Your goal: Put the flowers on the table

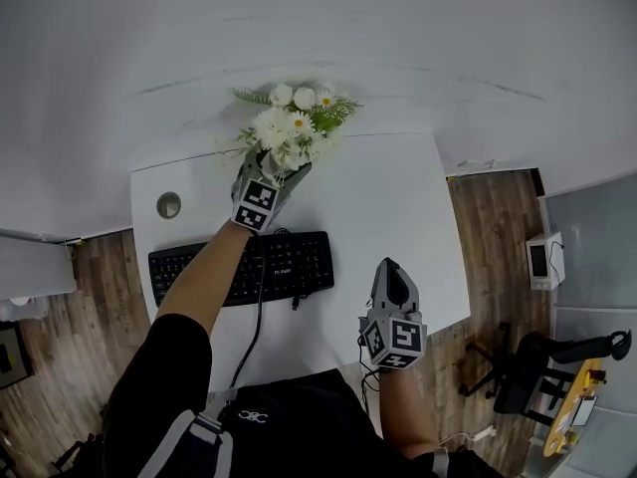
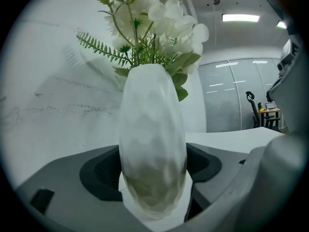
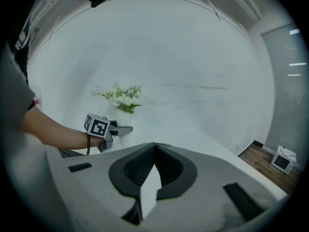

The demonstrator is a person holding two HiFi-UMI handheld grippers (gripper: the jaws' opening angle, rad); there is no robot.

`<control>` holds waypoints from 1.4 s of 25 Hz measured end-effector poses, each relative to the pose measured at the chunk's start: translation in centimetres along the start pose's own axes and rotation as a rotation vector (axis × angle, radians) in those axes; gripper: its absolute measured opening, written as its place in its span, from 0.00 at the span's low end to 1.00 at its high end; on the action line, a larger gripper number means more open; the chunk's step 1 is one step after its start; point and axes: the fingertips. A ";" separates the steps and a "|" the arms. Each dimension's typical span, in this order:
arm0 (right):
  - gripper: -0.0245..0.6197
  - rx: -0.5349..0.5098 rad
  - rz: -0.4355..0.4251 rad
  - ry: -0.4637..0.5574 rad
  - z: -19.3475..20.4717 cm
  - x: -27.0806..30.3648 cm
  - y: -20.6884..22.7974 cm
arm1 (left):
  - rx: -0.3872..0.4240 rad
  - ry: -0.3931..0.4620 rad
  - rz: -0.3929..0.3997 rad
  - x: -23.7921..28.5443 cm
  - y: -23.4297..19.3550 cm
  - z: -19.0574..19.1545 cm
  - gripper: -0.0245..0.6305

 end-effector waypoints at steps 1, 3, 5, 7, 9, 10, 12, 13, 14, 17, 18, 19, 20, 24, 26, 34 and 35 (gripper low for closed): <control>0.04 0.002 0.001 -0.005 0.2 -0.1 0.0 | -0.004 -0.001 -0.001 0.0 0.1 0.1 0.64; 0.04 0.003 -0.002 -0.009 0.4 -0.2 0.0 | -0.021 -0.008 -0.005 -0.2 0.1 0.4 0.64; 0.04 0.003 -0.007 -0.009 0.5 -0.3 -0.1 | -0.037 -0.018 -0.018 -0.4 -0.1 0.6 0.73; 0.04 0.006 -0.011 -0.011 0.6 -0.4 0.0 | -0.047 -0.028 -0.033 -1.1 -0.1 0.8 0.83; 0.04 0.013 -0.017 -0.010 0.5 -0.6 0.0 | -0.051 -0.039 -0.054 -2.3 0.0 0.8 0.83; 0.04 0.016 -0.019 -0.007 0.4 -0.8 -0.1 | -0.052 -0.043 -0.066 -3.1 0.1 0.6 0.81; 0.04 0.024 -0.026 0.007 -0.3 -1.3 -0.2 | -0.050 -0.047 -0.096 -5.3 0.5 0.0 0.62; 0.04 0.029 -0.033 0.017 -0.8 -1.6 -0.2 | -0.050 -0.042 -0.115 -6.4 0.7 -0.5 0.51; 0.04 0.034 -0.044 0.029 -1.3 -1.9 -0.3 | -0.054 -0.034 -0.136 -7.7 1.1 -1.1 0.39; 0.04 0.064 -0.134 0.090 -3.3 -3.2 -0.9 | -0.053 -0.026 -0.214 -11.6 2.5 -3.1 0.12; 0.04 0.073 -0.173 0.112 -3.9 -3.8 -1.2 | -0.048 -0.033 -0.244 -12.9 3.1 -3.8 0.04; 0.04 0.080 -0.207 0.130 -4.4 -4.3 -1.5 | -0.046 -0.040 -0.271 -14.2 3.7 -4.5 0.04; 0.04 0.084 -0.234 0.141 -4.8 -4.7 -1.7 | -0.050 -0.042 -0.295 -15.5 4.4 -5.3 0.04; 0.04 0.101 -0.330 0.188 -7.0 -6.5 -1.8 | -0.067 -0.012 -0.415 -21.0 7.4 -9.2 0.04; 0.04 0.114 -0.382 0.231 -8.2 -7.6 -2.0 | -0.077 -0.011 -0.488 -23.8 9.4 -11.1 0.04; 0.04 0.108 -0.470 0.324 -11.1 -12.2 -1.8 | -0.175 -0.010 -0.684 -33.1 19.8 -13.6 0.04; 0.04 0.103 -0.477 0.326 -11.2 -12.6 -1.7 | -0.172 -0.017 -0.694 -33.8 20.8 -13.9 0.04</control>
Point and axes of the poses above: the fingertips, and each gripper's own axes: x forward along the fingers, y to its right, z out of its underside, and after that the axes turned 12 degrees about z, right-handed
